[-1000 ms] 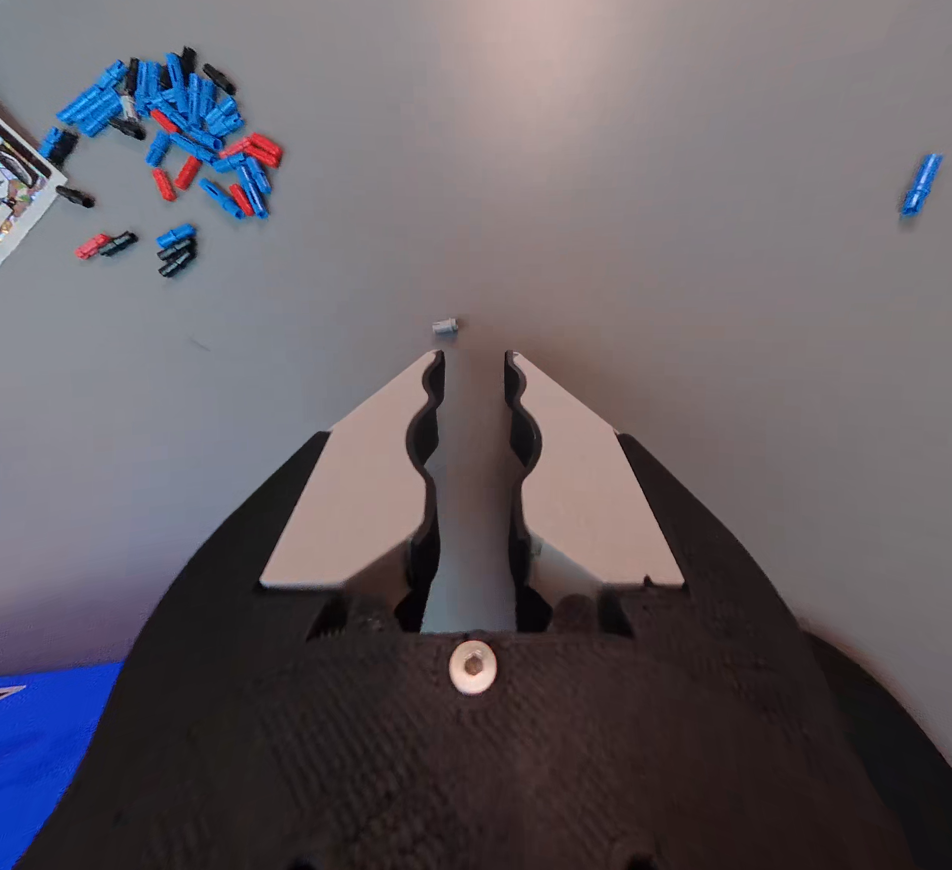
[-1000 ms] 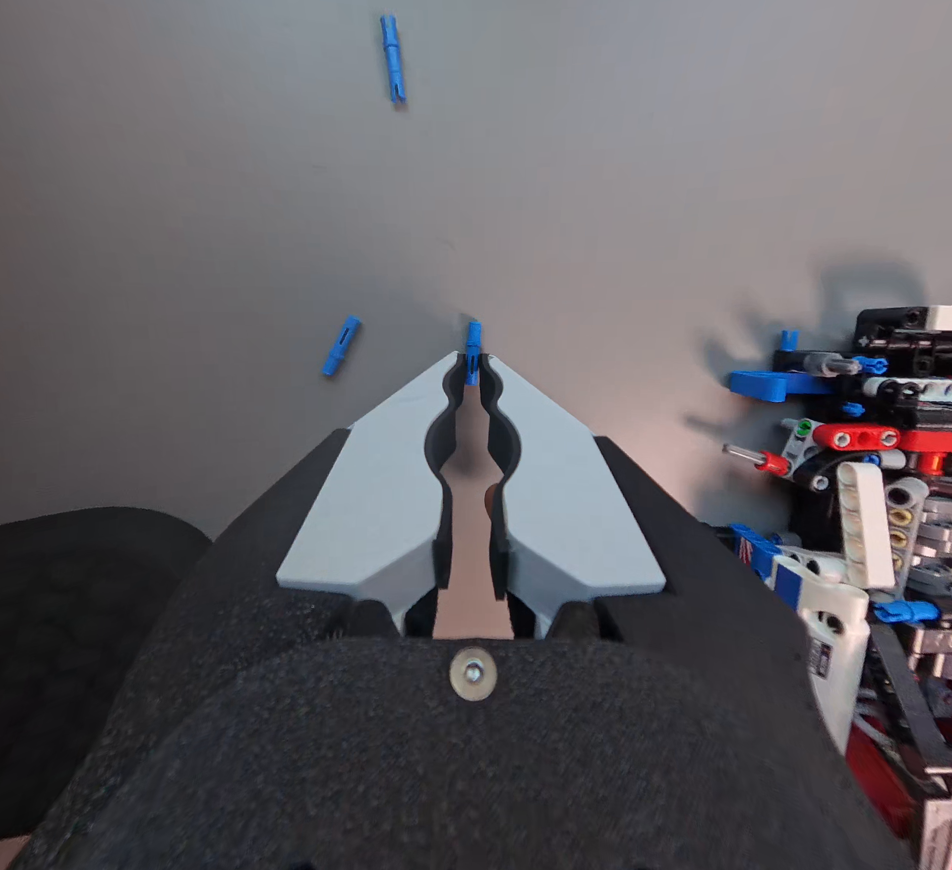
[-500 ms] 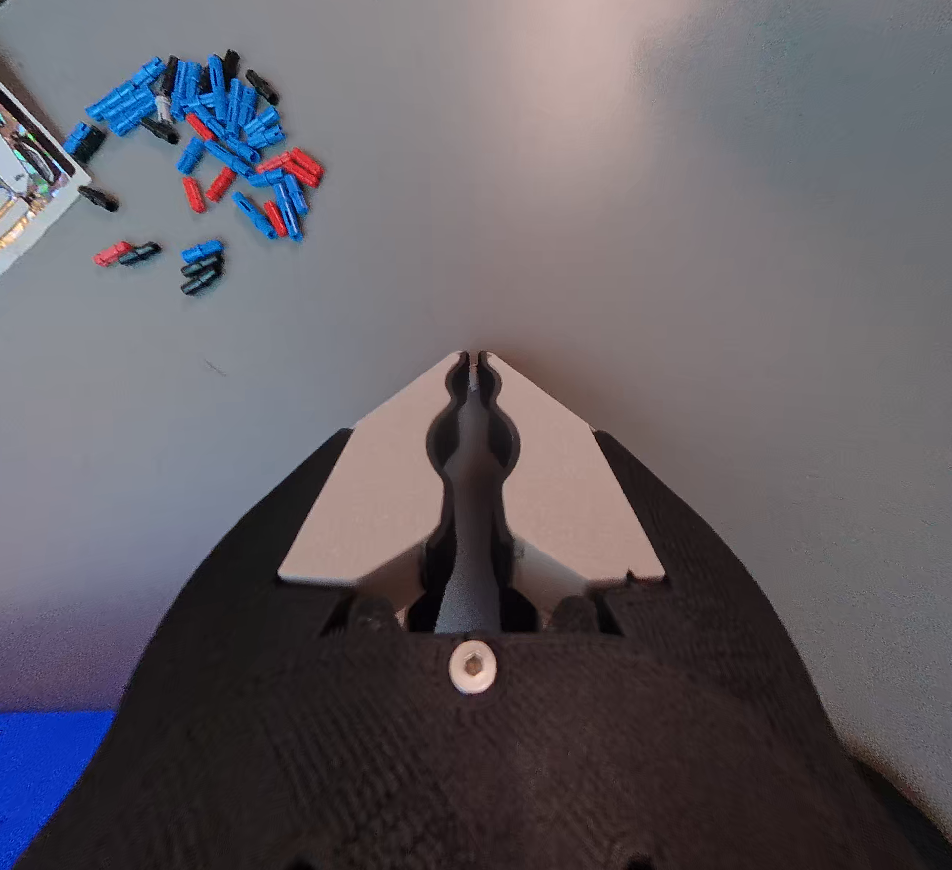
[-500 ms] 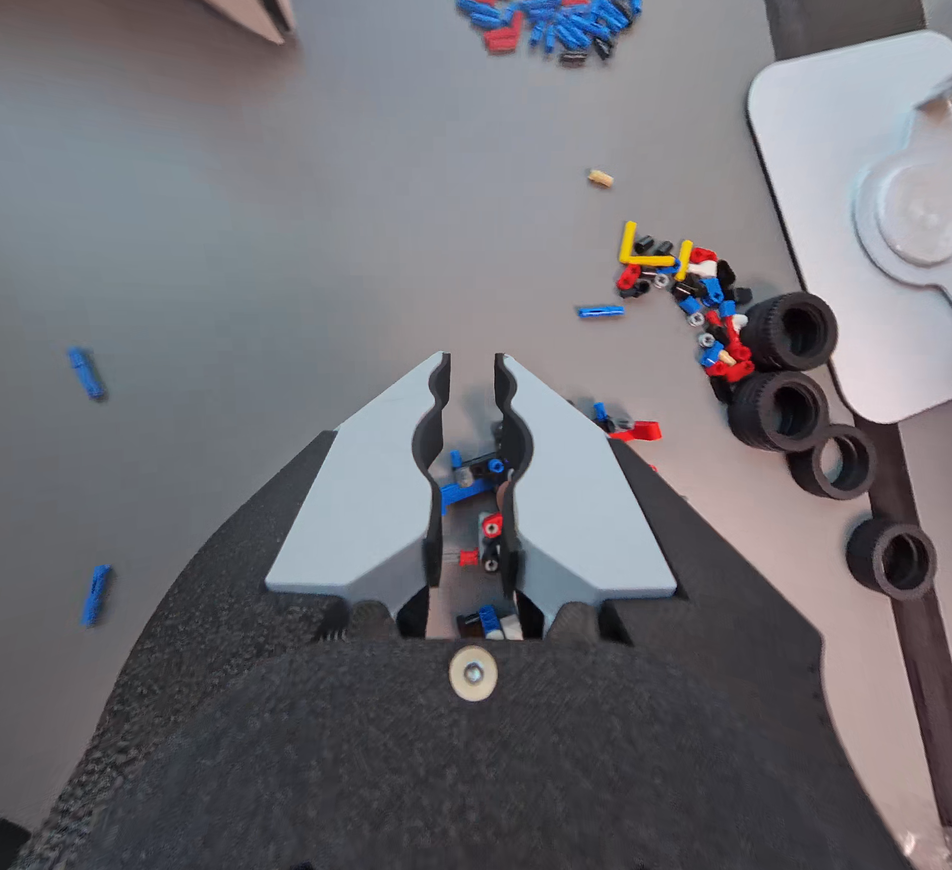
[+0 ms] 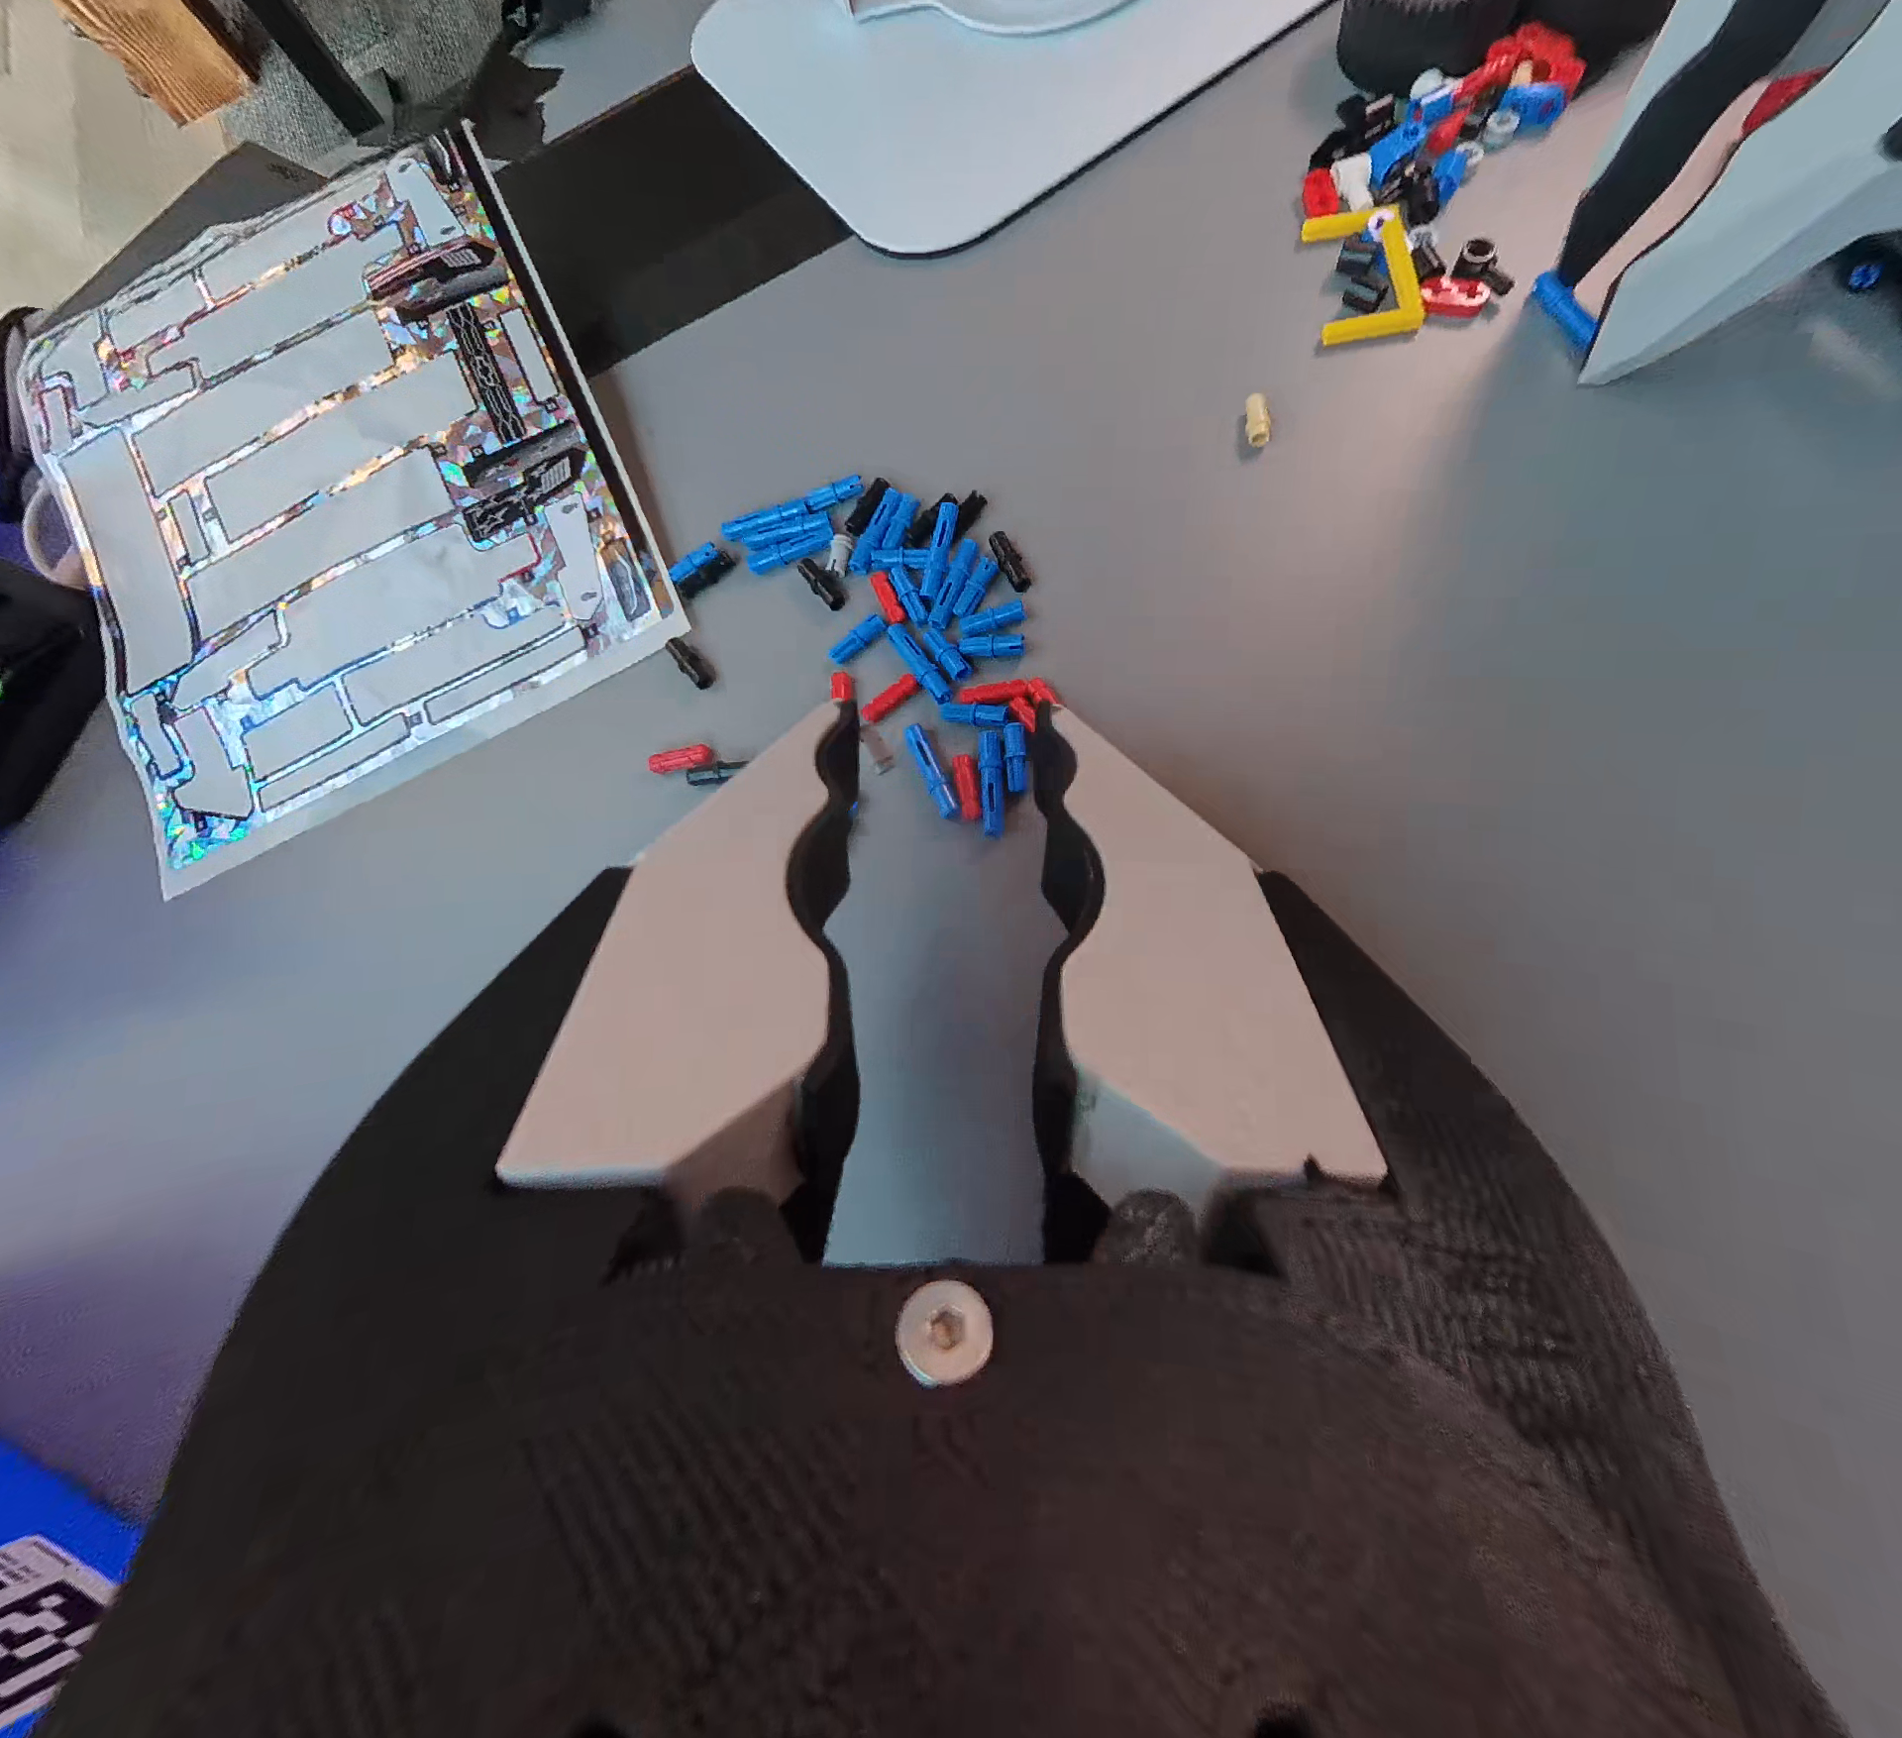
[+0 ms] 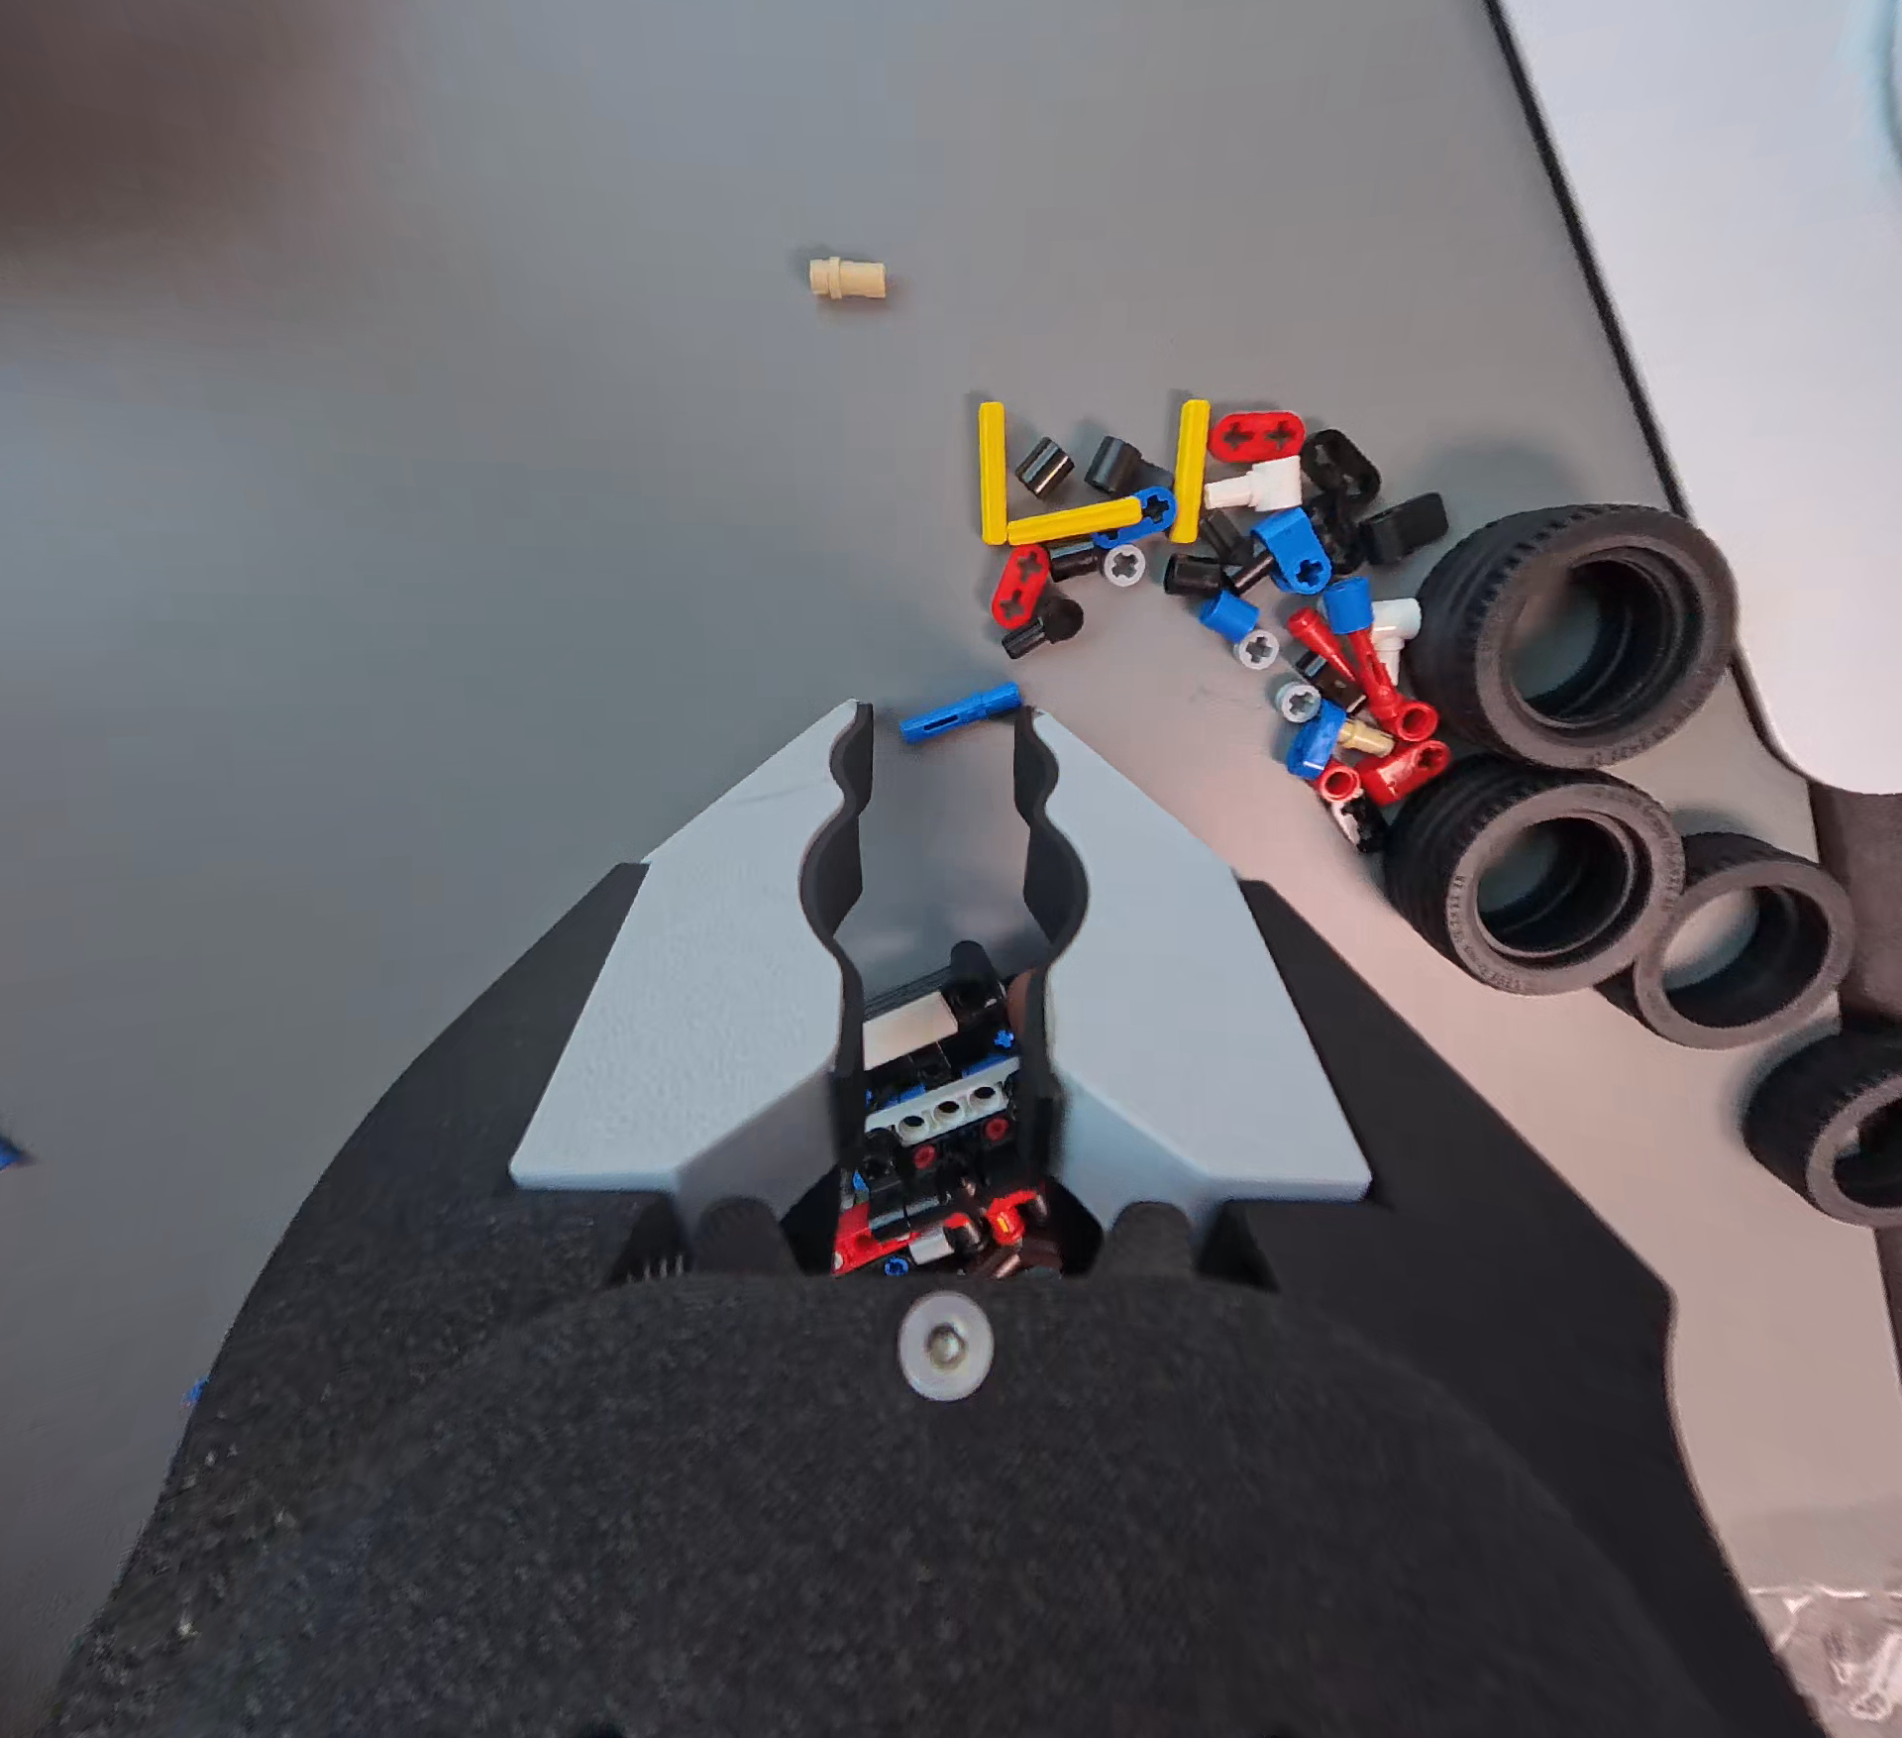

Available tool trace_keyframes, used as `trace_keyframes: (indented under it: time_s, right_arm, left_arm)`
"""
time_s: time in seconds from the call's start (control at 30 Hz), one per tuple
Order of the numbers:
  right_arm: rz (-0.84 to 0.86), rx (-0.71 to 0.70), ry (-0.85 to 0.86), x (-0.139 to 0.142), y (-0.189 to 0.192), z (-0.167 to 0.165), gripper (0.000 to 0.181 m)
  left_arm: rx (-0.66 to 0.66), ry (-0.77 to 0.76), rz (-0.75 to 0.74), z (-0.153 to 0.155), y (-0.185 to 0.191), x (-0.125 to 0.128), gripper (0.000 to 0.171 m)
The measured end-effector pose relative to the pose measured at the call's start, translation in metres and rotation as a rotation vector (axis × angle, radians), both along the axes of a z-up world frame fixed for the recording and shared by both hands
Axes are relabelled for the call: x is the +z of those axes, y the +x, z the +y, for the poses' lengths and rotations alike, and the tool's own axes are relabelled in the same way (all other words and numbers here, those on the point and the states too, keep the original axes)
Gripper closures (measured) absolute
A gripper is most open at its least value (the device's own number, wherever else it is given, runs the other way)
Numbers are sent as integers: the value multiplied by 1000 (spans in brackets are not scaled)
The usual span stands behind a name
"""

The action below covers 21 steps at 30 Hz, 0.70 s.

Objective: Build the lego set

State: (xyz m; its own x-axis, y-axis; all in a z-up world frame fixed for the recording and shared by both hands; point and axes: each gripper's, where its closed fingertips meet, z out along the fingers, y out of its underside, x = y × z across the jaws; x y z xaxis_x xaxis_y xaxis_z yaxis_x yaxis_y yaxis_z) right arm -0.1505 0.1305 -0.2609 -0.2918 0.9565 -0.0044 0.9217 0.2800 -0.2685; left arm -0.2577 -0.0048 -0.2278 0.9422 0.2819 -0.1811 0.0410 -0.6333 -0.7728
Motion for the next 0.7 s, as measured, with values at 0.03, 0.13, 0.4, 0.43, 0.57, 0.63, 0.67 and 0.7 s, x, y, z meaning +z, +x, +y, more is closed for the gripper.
trace_keyframes:
  time_s: [0.03, 0.13, 0.4, 0.43, 0.57, 0.63, 0.67, 0.7]
  right_arm:
    - [-12, 3, 21, -2, -1, 2, 162]
    - [-22, 27, 30, -2, -2, -1, 180]
    - [178, 298, -35, 40, 32, -56, 179]
    - [181, 342, -48, 48, 50, -68, 179]
    - [139, 457, -34, 52, 135, -95, 179]
    - [122, 436, -39, 41, 168, -96, 179]
    - [122, 410, -47, 36, 180, -96, 179]
    - [118, 379, -56, 30, 191, -94, 179]
  left_arm:
    - [-1, 26, -14, -1, 1, 5, 138]
    - [-10, 80, -52, -6, 7, 17, 137]
    - [-98, 143, -116, -26, 40, 36, 136]
    - [-108, 140, -121, -29, 43, 35, 136]
    - [-165, 144, -131, -38, 57, 32, 135]
    - [-179, 134, -125, -39, 57, 26, 134]
    - [-174, 121, -126, -38, 55, 22, 133]
    - [-169, 111, -131, -34, 53, 17, 131]
